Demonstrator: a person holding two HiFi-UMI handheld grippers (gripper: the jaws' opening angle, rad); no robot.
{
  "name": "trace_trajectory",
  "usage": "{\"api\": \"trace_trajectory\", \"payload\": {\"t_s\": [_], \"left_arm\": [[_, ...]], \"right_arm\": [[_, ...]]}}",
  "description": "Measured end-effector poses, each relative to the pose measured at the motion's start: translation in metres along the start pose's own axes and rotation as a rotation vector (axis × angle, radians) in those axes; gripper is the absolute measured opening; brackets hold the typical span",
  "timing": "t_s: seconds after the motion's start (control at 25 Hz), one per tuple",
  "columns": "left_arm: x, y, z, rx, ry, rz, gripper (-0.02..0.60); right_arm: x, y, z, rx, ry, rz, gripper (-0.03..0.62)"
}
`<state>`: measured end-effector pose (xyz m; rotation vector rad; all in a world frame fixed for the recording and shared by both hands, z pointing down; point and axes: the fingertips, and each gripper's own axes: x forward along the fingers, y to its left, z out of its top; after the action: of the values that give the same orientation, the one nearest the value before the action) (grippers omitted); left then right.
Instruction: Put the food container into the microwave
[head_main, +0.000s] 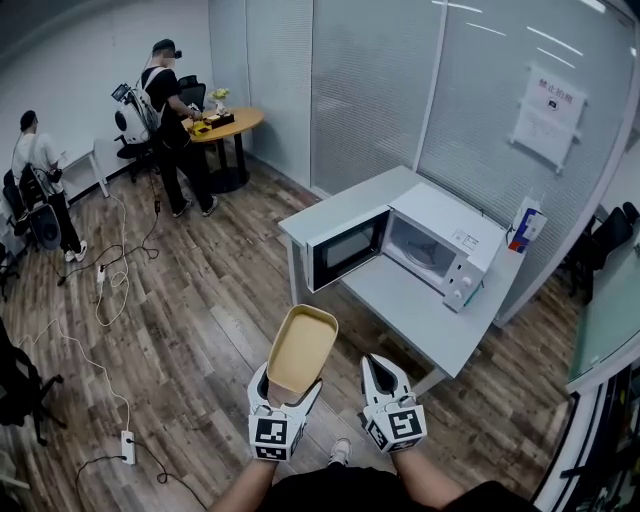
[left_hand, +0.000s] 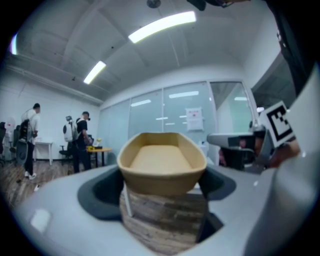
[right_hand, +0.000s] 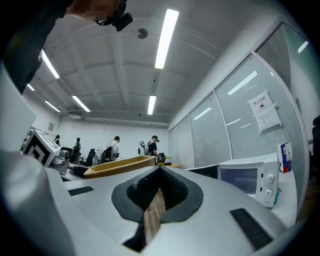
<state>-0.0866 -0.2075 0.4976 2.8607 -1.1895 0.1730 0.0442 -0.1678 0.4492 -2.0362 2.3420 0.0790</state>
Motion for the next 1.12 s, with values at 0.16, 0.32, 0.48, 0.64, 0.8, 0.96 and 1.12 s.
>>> {"api": "trace_trajectory", "payload": {"t_s": [0.16, 0.32, 0.48, 0.64, 0.8, 0.96, 1.12], "left_arm": [[0.036, -0.005, 0.002, 0.027, 0.012, 0.002, 0.469], [0.068, -0.012, 0.002, 0.015, 0.025, 0.002, 0.469], [0.093, -0.018, 0.006, 0.014, 0.029, 0.007, 0.469], [0.115, -0.023, 0.014, 0.008, 0.023, 0.001, 0.469], [0.138, -0.025, 0.017, 0.02, 0.021, -0.022, 0.469], [0.167, -0.024, 0.015, 0.018, 0.026, -0.055, 0.469], [0.204, -0.02, 0.018, 0.017, 0.016, -0.109, 0.469]], "right_arm": [[0.015, -0.029, 0.002, 0.037, -0.033, 0.008, -0.002], [0.028, -0.061, 0.003, 0.039, -0.034, 0.004, -0.002], [0.037, -0.089, -0.001, 0.013, -0.011, -0.002, -0.002], [0.045, -0.104, -0.004, 0.007, -0.001, 0.001, -0.002], [0.058, -0.115, -0.006, 0.002, -0.014, 0.008, -0.002], [0.076, -0.135, -0.014, 0.008, -0.001, -0.025, -0.002], [0.1, -0.151, -0.016, 0.01, 0.005, -0.035, -0.002]]}}
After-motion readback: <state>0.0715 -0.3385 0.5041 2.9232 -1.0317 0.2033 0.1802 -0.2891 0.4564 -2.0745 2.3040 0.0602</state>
